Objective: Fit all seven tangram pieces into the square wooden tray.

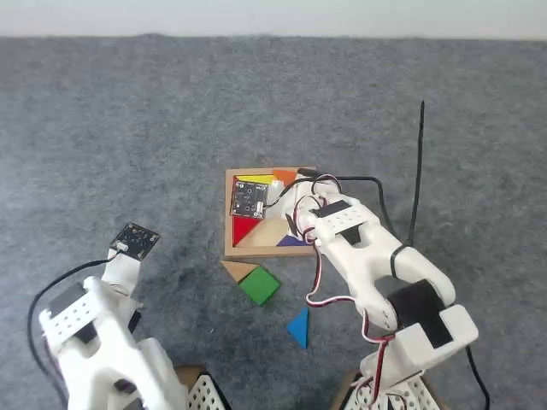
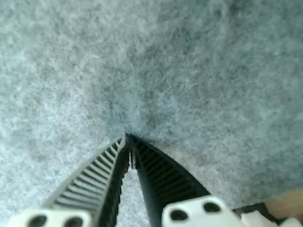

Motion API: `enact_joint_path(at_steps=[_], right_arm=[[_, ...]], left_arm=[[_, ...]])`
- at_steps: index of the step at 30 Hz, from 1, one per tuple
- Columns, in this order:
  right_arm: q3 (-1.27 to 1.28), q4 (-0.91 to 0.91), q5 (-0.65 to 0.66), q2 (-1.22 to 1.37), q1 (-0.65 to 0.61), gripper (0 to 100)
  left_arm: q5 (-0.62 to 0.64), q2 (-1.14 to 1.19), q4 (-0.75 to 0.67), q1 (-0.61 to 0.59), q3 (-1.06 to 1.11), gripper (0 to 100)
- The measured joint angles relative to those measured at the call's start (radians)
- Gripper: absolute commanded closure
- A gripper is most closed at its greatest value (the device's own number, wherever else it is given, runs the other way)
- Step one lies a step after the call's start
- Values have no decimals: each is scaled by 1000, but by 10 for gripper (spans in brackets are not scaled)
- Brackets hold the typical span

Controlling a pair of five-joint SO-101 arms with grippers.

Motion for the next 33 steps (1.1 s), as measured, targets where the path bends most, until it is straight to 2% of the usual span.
enact_joint_path(at_steps=[7,11,14,19,24,29,33], right_arm=[[-2,-77,28,41,14,759],[-3,-135,71,78,15,902],[-14,-149,77,71,25,969],[9,-146,34,-20,78,990],[106,-118,-28,-137,80,990],[109,-34,-221,-227,51,991],[57,40,-532,-233,57,991]], left_arm=[[0,-2,0,0,0,989],[0,-3,0,-15,2,989],[0,-3,0,-18,3,989],[0,-3,0,-18,3,989],[0,-3,0,-18,3,989],[0,-3,0,-18,3,989],[0,-3,0,-18,3,989]])
